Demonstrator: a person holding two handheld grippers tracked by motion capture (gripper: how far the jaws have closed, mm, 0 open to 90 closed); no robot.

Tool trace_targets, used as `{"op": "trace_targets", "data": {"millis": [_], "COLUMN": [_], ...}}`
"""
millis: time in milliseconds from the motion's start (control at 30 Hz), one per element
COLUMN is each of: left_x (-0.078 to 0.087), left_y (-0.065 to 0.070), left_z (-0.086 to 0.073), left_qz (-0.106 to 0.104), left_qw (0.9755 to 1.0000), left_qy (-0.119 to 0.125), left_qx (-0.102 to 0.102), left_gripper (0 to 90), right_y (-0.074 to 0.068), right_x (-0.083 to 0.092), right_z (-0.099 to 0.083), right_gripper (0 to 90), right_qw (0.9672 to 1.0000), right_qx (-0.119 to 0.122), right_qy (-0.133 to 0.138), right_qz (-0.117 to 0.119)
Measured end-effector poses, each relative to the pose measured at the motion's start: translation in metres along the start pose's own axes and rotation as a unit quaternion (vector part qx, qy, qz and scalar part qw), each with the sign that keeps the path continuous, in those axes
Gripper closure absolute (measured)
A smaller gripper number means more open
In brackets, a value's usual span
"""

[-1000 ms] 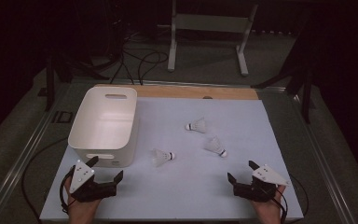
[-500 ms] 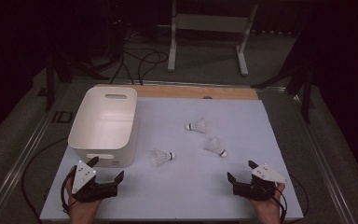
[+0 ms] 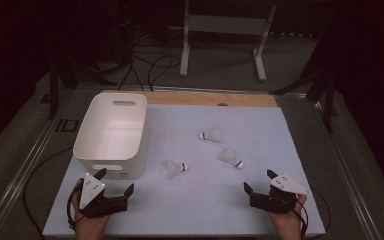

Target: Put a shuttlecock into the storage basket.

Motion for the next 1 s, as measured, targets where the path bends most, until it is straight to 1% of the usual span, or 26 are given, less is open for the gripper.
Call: {"op": "trace_targets", "data": {"millis": [267,367,400,467,533,600,667,700,800,867,933,1000], "left_x": [0.000,0.000,0.000,0.000,0.000,-0.001,-0.001,-0.001,-0.001,-0.002,-0.002,-0.002], "left_y": [-0.002,-0.002,-0.002,-0.001,-0.001,-0.001,0.000,-0.001,-0.001,-0.001,-0.002,-0.002], "left_z": [-0.001,0.000,-0.001,-0.001,0.000,0.000,0.000,0.000,0.000,0.000,0.000,0.001], "left_qz": [0.004,0.005,0.004,0.003,0.002,0.002,0.002,0.004,0.003,0.004,0.005,0.006], "left_qw": [1.0000,0.9999,1.0000,1.0000,1.0000,1.0000,1.0000,1.0000,1.0000,1.0000,0.9999,0.9999], "left_qy": [0.002,0.004,0.004,0.004,0.004,0.004,0.005,0.005,0.005,0.007,0.008,0.009], "left_qx": [0.007,0.009,0.008,0.008,0.006,0.005,0.004,0.003,0.003,0.004,0.004,0.004], "left_gripper": [0.0,0.0,0.0,0.0,0.0,0.0,0.0,0.0,0.0,0.0,0.0,0.0], "right_y": [0.000,0.000,0.000,0.001,0.001,0.002,0.002,0.002,0.002,0.002,0.002,0.002], "right_x": [0.003,0.002,0.002,0.001,0.000,-0.001,-0.002,-0.003,-0.003,-0.005,-0.005,-0.006], "right_z": [0.007,0.010,0.012,0.015,0.018,0.021,0.023,0.026,0.027,0.031,0.033,0.033], "right_gripper": [8.3,8.4,8.4,8.4,8.3,8.4,8.3,8.3,8.3,8.4,8.4,8.4], "right_qw": [1.0000,1.0000,1.0000,0.9999,0.9999,0.9998,0.9998,0.9998,0.9997,0.9995,0.9995,0.9995], "right_qx": [0.002,0.004,0.003,0.007,0.009,0.011,0.013,0.017,0.015,0.020,0.023,0.020], "right_qy": [0.000,-0.005,-0.004,-0.007,-0.009,-0.012,-0.012,-0.010,-0.013,-0.015,-0.014,-0.016], "right_qz": [-0.002,-0.001,0.001,-0.005,-0.003,-0.008,-0.008,-0.009,-0.011,-0.016,-0.016,-0.017]}}
Point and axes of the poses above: each handheld gripper's, and its own axes: x roughly backward along the jaws, z roughly out of its top, y roughly to its right, the point moved 10 cm from there along -x, roughly forward along the jaws, and after that the axes turned 15 degrees about -y, right-handed, at the moved point
